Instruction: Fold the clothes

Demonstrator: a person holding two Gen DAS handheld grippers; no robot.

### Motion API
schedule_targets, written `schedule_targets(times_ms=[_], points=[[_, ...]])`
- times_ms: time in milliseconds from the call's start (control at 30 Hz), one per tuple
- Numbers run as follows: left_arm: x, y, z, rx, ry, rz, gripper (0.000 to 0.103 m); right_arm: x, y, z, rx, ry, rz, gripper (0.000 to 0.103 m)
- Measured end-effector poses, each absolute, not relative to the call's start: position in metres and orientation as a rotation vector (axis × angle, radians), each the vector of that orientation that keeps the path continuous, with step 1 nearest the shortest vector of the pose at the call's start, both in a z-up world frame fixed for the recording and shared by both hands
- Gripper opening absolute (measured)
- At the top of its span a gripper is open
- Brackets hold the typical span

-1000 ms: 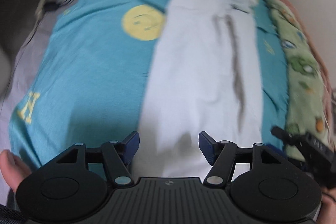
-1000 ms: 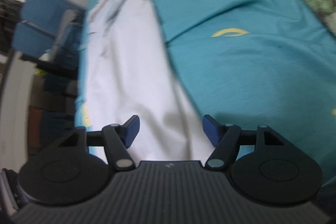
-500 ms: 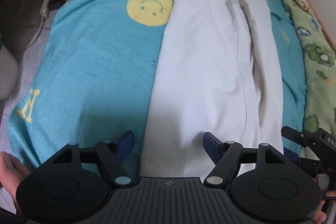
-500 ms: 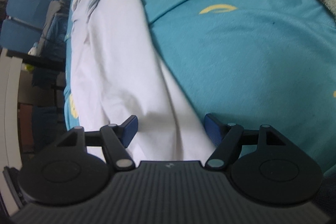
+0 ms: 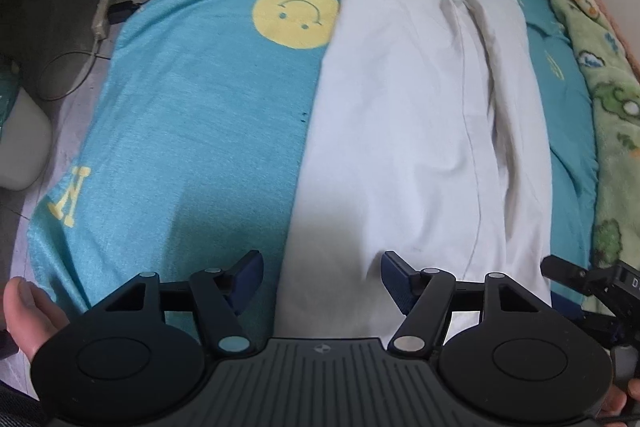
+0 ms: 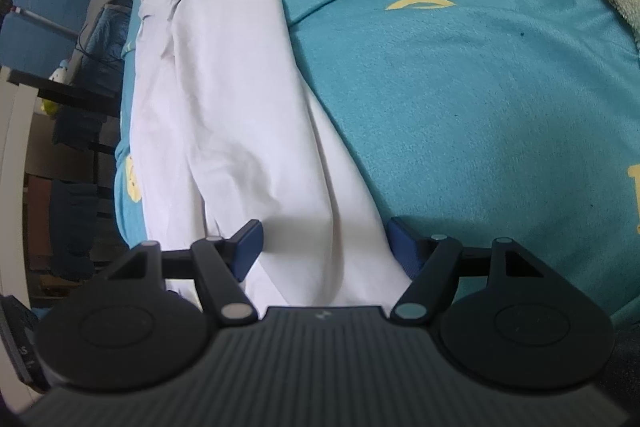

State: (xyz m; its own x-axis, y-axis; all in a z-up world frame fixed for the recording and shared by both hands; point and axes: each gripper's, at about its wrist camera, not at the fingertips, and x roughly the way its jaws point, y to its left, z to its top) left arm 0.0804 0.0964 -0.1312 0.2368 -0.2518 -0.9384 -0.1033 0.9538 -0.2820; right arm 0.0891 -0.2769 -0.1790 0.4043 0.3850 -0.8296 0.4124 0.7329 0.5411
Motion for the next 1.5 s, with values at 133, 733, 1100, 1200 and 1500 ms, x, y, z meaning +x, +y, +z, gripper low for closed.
schedule_targets(times_ms=[133,733,1100,1200,1500], points=[[0.078,0.098,-0.131,-0.346,1.342,-0.117,0.067,0.088,-0.278,-0.181,0.827,1.192,-0.016,0.072],[0.058,0.054,-0.131,-0.183,1.367,-0.203,0.023,0.081,-0.209,-0.162,0.354,1.283,0.078,0.028],[0.050,0.100,-0.077,-0.547,1.175,-0.267,0.003,0.070,-0.236,-0.105,0.550,1.066,0.135,0.011],[0.049,0.110,-0.046,-0.621,1.088,-0.279,0.002,0.069,-0.241,-0.075,0.601,0.992,0.150,0.010],[0.013,0.116,0.051,-0.673,0.914,-0.300,0.002,0.026,-0.248,0.004,0.600,0.806,0.170,0.009]])
